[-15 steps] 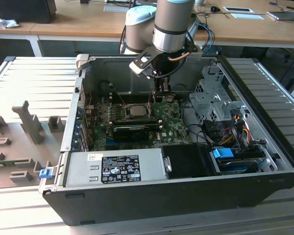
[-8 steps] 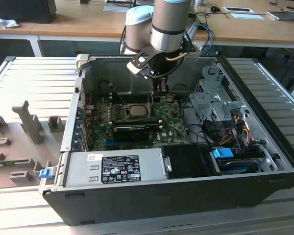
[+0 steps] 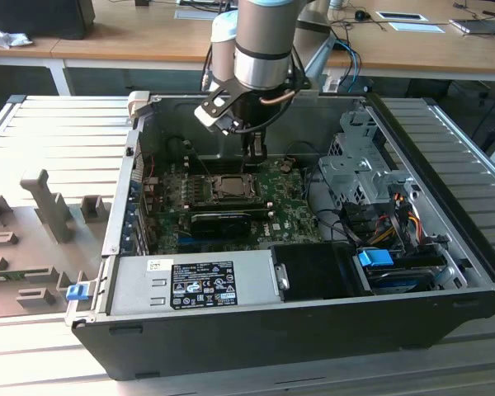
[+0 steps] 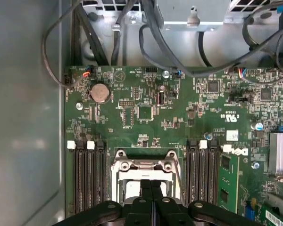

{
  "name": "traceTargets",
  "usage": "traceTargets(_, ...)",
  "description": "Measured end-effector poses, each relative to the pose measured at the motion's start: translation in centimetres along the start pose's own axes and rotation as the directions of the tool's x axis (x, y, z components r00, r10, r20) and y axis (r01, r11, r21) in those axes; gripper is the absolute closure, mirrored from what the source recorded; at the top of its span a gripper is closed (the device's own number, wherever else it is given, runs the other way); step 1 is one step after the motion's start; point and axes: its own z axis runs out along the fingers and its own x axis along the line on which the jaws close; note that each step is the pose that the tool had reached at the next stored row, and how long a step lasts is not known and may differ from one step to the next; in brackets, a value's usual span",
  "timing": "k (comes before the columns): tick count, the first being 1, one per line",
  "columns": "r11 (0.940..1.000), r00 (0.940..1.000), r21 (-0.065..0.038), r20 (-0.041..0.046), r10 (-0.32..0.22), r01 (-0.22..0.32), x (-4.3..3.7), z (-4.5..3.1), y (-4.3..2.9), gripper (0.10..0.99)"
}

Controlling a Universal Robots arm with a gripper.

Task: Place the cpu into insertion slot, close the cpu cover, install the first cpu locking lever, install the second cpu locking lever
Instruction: 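Close the cpu cover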

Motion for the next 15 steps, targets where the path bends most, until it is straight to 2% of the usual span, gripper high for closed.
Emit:
traceTargets(5,1.0,1.0,-0.001,-0.0038,-0.006,0.006,-0.2,0.15,-1.0,0.98)
traceTargets(6,0.9999,1.0,-0.005,-0.0036,-0.009,0.009,-0.21,0.19,-1.19,0.98)
traceTargets(9,0.9999,0.9999,-0.011,-0.0036,-0.012,0.012,-0.21,0.28,-1.28,0.98)
traceTargets(15,0.9998,0.9999,-0.013,-0.0035,-0.017,0.017,-0.21,0.35,-1.35,0.98)
